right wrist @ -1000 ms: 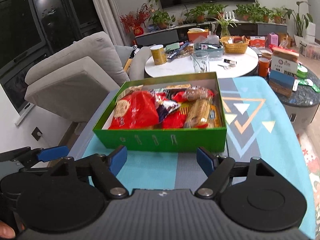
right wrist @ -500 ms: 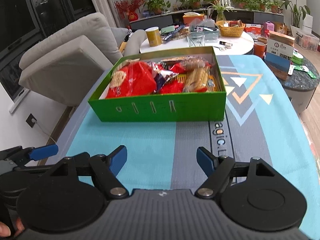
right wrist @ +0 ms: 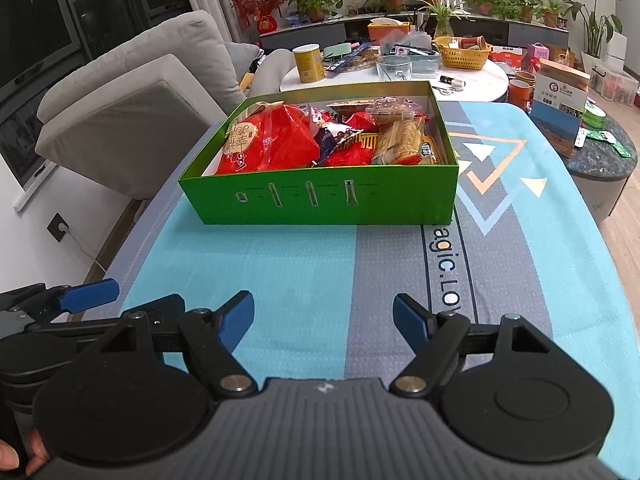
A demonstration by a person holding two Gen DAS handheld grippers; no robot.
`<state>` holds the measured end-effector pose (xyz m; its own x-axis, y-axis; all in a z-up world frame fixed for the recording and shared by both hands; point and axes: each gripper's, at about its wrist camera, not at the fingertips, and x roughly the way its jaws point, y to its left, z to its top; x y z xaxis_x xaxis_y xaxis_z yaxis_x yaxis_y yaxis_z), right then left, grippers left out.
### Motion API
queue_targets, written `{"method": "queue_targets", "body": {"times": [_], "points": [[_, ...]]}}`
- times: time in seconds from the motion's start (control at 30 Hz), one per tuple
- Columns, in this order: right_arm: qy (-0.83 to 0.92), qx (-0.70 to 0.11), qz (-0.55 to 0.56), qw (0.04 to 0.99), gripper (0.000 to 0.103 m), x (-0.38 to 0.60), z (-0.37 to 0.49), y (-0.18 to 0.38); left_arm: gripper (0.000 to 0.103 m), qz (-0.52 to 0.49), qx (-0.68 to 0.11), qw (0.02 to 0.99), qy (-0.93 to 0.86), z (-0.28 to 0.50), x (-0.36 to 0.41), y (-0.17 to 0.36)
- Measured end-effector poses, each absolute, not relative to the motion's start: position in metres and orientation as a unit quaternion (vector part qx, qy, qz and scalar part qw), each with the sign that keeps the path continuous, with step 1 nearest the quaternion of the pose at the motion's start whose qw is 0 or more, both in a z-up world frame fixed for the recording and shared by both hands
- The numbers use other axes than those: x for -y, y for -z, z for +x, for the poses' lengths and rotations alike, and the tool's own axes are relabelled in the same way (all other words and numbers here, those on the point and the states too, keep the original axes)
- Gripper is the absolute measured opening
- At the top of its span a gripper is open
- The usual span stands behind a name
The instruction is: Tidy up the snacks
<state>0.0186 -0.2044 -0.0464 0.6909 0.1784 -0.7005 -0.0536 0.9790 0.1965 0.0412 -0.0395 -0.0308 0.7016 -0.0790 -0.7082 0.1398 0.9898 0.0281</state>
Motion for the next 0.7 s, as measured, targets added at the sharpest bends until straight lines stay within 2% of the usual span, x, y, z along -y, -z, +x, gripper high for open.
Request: {"method": "queue_targets", "body": {"times": [0.7], "points": [[-0.056,-0.386,0.074,0.918,0.082,0.2016,0.0150,0.0474,0.066,0.033,-0.374,0.925,0.061,0.0371,0.0376,0.0294]]}}
